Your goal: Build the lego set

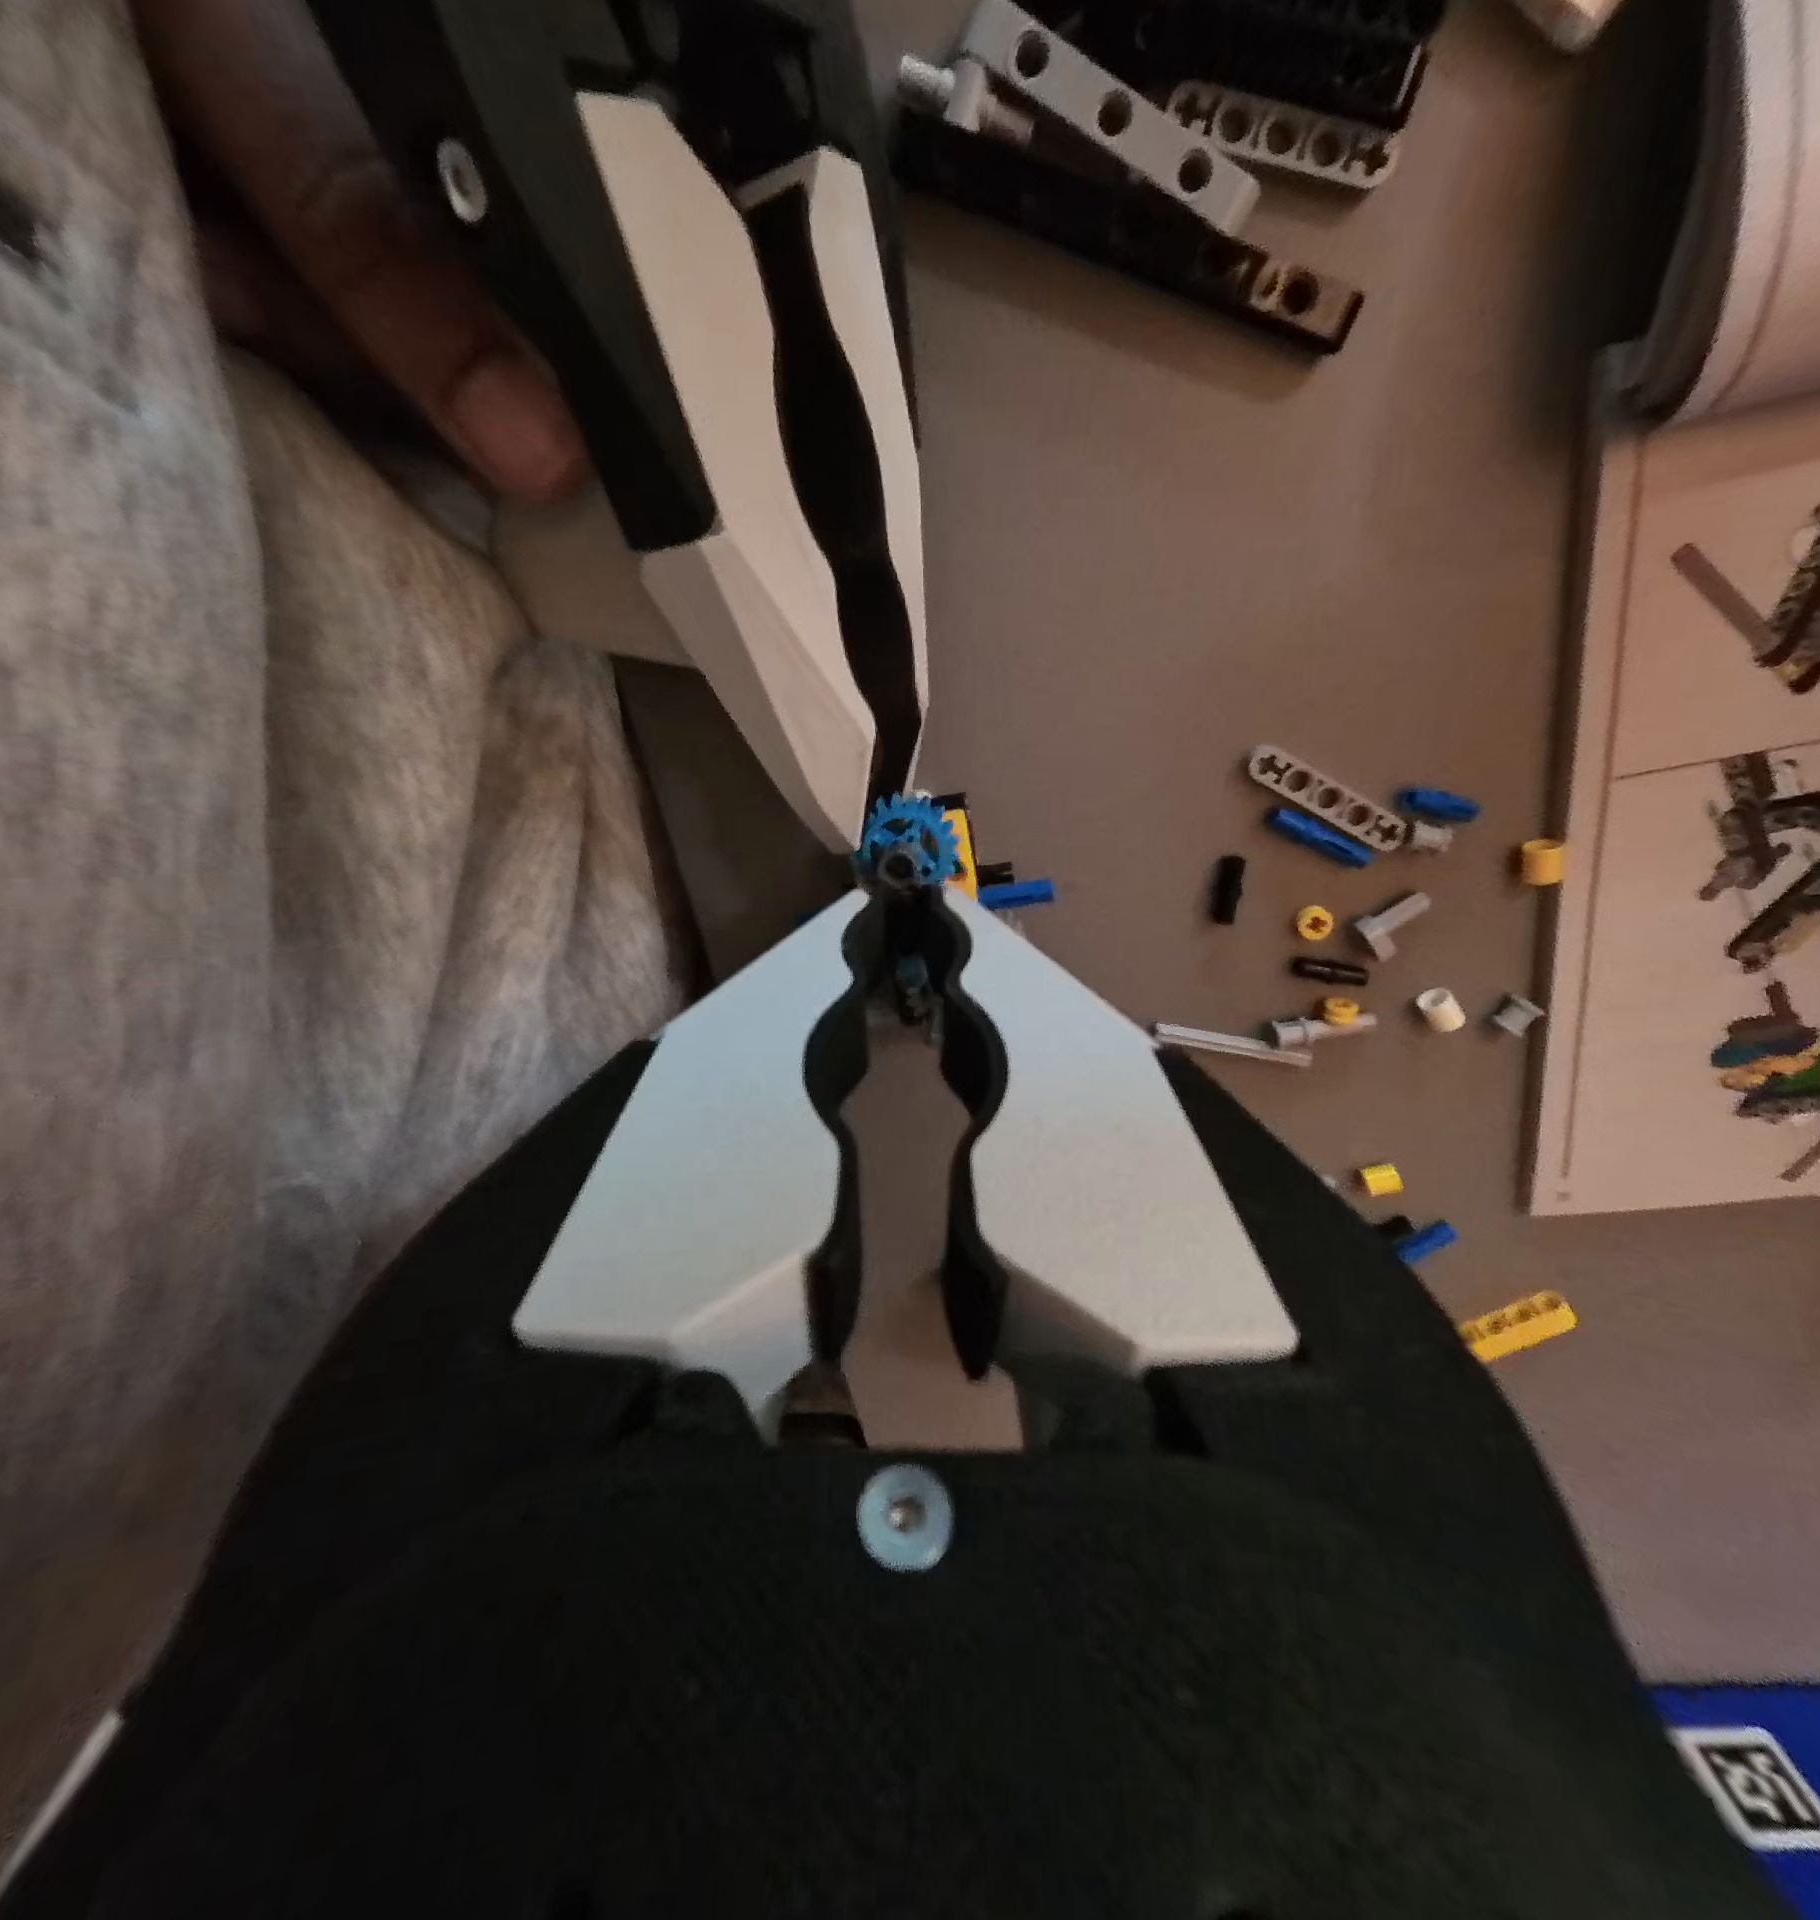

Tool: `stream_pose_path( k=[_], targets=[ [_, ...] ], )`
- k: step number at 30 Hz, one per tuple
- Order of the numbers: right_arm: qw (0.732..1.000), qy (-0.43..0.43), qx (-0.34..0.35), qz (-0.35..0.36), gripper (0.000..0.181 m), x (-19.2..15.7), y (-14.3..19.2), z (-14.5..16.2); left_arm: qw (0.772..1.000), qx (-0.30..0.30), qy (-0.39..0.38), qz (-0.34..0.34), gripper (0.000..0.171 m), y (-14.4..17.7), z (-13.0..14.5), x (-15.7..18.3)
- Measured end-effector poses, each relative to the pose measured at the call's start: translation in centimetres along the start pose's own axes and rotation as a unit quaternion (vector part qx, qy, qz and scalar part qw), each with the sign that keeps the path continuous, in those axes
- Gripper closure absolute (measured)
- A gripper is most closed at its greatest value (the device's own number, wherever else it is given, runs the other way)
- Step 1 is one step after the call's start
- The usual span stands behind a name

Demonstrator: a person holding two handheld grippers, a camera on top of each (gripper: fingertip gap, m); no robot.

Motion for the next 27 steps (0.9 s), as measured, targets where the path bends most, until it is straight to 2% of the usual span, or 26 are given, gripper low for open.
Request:
stream_pose_path(
  k=[7, 18, 21, 24, 27],
  targets=[
    [0.999, -0.022, 0.039, -0.008, 0.167, -0.3, 0.7, -0.6, 1.000, 0.009, -0.008, -0.008, 0.166, 0.0, -0.1, -0.1],
    [0.998, -0.019, 0.058, 0.005, 0.157, 0.3, 0.8, 0.9, 1.000, 0.022, -0.017, -0.009, 0.166, 0.2, -0.3, 0.0],
    [0.998, -0.006, 0.068, -0.007, 0.158, 0.2, 0.3, 0.9, 1.000, 0.014, -0.021, -0.012, 0.166, 0.0, -0.1, 0.0],
    [0.997, 0.018, 0.070, -0.006, 0.169, 0.3, -0.2, 1.1, 1.000, 0.011, -0.024, -0.013, 0.166, 0.0, 0.0, 0.0],
    [0.997, 0.025, 0.078, -0.010, 0.169, 0.4, -0.2, 1.1, 0.999, 0.011, -0.027, -0.015, 0.166, -0.1, 0.0, 0.0]
  ],
)
Point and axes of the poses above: each gripper's, where its closed fingertips meet, y back along the fingers, z out of its underside, x = y × z across the jaws, the point moved 2 cm from there along y, back along the fingers, and after that the axes turned 6 degrees about x, right-handed, at the moved point
